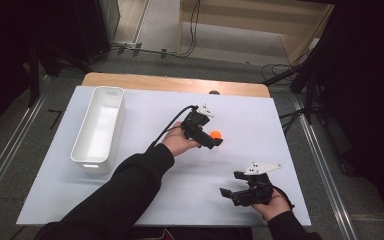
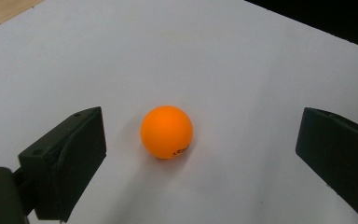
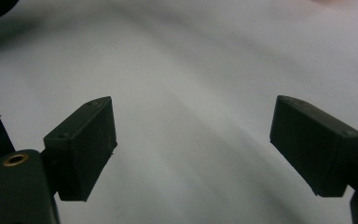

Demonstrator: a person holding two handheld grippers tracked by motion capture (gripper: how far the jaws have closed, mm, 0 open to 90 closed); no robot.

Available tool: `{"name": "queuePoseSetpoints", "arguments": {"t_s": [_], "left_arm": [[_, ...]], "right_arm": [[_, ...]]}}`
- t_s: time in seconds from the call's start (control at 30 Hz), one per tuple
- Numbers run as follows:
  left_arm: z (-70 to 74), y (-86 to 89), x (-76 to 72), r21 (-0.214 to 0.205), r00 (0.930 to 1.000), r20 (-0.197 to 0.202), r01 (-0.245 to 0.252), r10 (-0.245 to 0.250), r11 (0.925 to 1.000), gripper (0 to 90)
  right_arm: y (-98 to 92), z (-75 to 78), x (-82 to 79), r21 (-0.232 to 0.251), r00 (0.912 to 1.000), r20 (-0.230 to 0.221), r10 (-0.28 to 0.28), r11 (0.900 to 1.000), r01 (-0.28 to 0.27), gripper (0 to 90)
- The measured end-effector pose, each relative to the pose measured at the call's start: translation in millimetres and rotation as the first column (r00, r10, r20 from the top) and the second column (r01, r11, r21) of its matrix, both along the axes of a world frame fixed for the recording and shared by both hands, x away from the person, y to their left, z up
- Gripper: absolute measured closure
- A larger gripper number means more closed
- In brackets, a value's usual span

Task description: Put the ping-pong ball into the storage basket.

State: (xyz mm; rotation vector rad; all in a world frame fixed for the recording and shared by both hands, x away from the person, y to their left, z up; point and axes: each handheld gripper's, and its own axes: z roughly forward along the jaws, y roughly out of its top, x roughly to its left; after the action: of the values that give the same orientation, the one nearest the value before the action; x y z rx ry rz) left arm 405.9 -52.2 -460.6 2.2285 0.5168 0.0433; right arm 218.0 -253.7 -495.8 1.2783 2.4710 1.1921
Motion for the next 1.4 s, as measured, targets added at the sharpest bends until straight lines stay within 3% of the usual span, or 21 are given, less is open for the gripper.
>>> {"name": "queuePoseSetpoints", "arguments": {"t_s": [0.37, 0.93, 1.17, 1.4], "left_arm": [[0.0, -9.1, 7.1, 0.023, 1.0000, 0.001, 0.000, 0.000, 0.9997, 2.1], [-4.1, -17.4, 11.5, 0.017, 0.9998, 0.018, -0.012, 0.011, 0.9998, 2.1], [-9.5, -18.8, 13.1, 0.010, 0.9999, 0.005, -0.012, 0.012, 0.9999, 2.1], [-16.1, -22.0, 12.7, 0.047, 0.9996, 0.022, -0.021, 0.020, 0.9987, 2.1]], "right_arm": [[0.0, -0.4, 0.2, 0.001, 1.0000, 0.000, 0.004, 1.0000, -0.004, 13.1], [0.0, -0.6, 0.2, 0.001, 1.0000, -0.005, 0.004, 1.0000, -0.004, 13.2], [-0.4, -0.5, -0.1, 0.001, 1.0000, -0.007, 0.005, 1.0000, -0.005, 13.1], [-0.6, -0.5, 0.0, 0.000, 1.0000, -0.007, 0.006, 1.0000, -0.006, 13.2]]}}
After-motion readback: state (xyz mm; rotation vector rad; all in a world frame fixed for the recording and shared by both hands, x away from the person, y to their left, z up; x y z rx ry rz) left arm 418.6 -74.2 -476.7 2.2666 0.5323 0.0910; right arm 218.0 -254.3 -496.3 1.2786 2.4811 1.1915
